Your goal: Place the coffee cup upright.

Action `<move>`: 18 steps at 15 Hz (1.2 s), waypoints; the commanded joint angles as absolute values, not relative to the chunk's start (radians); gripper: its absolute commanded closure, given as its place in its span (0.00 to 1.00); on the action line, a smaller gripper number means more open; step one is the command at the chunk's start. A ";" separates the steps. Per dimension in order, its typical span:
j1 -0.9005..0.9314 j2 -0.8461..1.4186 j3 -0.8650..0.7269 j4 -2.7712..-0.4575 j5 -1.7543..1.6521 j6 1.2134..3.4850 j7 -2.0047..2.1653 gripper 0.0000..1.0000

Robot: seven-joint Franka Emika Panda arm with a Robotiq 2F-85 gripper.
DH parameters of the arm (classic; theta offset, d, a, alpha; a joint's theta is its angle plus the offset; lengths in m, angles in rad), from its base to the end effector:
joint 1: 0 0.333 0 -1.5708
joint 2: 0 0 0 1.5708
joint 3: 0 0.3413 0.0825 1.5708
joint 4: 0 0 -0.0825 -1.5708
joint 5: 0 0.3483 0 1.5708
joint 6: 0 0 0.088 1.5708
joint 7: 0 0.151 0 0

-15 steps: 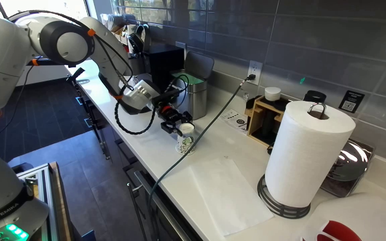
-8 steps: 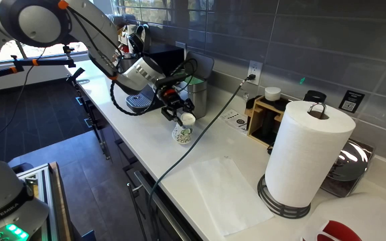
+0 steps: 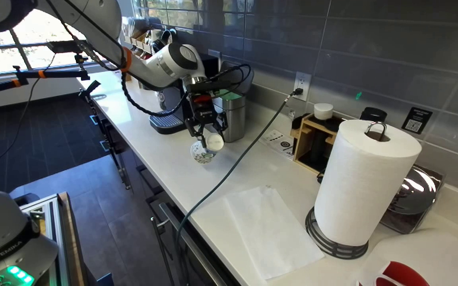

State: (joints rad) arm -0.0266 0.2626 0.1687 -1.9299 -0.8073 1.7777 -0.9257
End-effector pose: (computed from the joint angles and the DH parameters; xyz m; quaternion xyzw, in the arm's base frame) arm 0.5502 -0.0204 0.3621 0.7010 0.5991 -0.3009 0.2431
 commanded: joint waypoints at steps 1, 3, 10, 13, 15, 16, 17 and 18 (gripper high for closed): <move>-0.038 0.157 0.152 -2.061 -0.613 1.872 -1.022 0.60; -0.035 0.131 0.141 -2.109 -0.507 1.928 -1.066 0.60; -0.037 0.127 0.116 -2.173 -0.123 2.093 -1.279 0.60; -0.046 0.153 0.109 -2.151 0.058 2.127 -1.379 0.60; -0.057 0.172 0.106 -2.133 0.184 2.141 -1.452 0.60; -0.063 0.184 0.105 -2.123 0.248 2.147 -1.488 0.60; -0.068 0.190 0.104 -2.120 0.311 2.156 -1.520 0.28; -0.072 0.200 0.103 -2.111 0.374 2.171 -1.542 0.47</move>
State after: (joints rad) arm -0.0547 0.1621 0.1052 -2.1396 0.2142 2.1375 -1.4505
